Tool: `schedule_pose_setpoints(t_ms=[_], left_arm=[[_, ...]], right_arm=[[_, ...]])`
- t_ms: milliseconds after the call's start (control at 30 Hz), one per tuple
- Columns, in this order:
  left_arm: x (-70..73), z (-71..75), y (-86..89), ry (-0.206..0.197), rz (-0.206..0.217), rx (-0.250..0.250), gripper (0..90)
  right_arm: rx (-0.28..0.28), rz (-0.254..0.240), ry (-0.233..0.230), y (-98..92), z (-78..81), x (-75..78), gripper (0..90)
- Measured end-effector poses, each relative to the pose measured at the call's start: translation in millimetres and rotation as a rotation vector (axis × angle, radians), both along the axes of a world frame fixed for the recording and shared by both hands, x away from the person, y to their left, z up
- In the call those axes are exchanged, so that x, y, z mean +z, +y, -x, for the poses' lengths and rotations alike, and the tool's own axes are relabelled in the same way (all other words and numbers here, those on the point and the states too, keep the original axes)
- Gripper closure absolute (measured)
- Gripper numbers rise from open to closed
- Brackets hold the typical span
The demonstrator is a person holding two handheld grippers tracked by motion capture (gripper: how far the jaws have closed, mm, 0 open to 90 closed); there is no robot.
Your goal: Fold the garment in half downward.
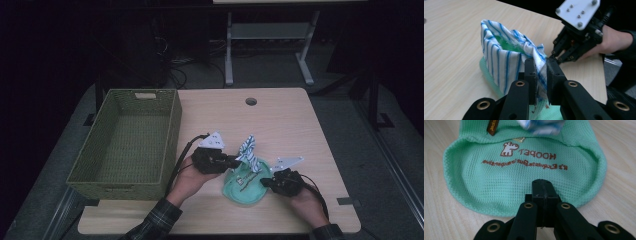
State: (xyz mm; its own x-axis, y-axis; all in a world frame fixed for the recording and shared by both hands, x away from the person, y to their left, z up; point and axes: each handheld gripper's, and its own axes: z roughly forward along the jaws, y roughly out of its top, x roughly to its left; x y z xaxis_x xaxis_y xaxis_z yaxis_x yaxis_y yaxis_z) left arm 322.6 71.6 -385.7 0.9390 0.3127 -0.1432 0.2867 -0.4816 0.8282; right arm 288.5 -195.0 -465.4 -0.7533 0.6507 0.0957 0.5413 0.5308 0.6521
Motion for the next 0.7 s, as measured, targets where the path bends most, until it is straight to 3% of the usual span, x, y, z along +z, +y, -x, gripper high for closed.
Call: schedule_pose_setpoints(t_ms=[167,333,500,700], left_arm=[[-7.7,4.7,-8.0,0.023,-0.008,-0.058,80.2],[-15.8,7.9,-15.1,0.034,-0.024,-0.087,80.1],[-22.6,11.8,-23.1,0.032,-0.054,-0.111,79.4],[-23.9,14.8,-27.5,0.026,-0.042,-0.121,72.7]], right_arm=[[0.0,-0.001,0.004,-0.3,-0.1,0.0,89.8],[0.0,0.011,0.002,-2.4,-0.6,1.2,89.8],[-0.053,-0.025,-0.017,-22.4,0.0,10.6,89.7],[-0.051,-0.074,-0.033,-31.2,4.2,16.9,89.8]])
